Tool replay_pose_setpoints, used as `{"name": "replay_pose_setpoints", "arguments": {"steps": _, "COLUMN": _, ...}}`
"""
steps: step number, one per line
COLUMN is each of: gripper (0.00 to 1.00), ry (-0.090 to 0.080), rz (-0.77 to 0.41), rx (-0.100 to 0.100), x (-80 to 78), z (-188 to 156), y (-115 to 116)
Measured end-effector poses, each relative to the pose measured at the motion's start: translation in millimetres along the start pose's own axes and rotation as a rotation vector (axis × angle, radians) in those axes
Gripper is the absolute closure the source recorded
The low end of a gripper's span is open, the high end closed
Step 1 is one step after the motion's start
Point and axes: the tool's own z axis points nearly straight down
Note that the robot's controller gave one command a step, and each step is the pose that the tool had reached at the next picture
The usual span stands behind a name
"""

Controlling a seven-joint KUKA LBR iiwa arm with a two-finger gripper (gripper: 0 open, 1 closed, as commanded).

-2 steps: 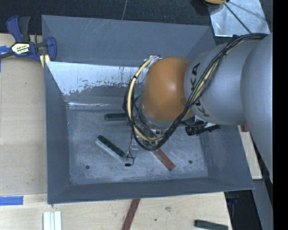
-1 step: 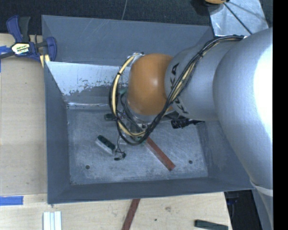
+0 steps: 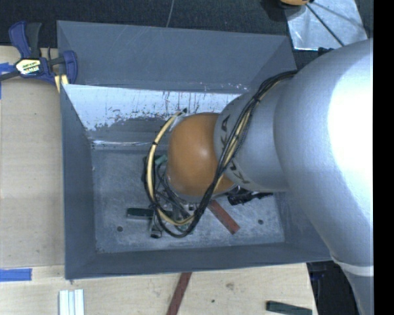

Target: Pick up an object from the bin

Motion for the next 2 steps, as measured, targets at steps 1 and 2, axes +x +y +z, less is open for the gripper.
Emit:
{"name": "replay_pose_setpoints", "arguments": {"steps": 1, "gripper": 1.00, "ry": 0.000, "rz": 0.001, "rx": 0.000, "x": 0.0, "z": 0.0, "y": -0.1}}
{"name": "replay_pose_setpoints", "arguments": {"steps": 2, "gripper": 1.00, "ry": -0.001, "rz": -0.052, "rx": 0.001, "x": -22.1, "z": -132.1, "y": -24.5}}
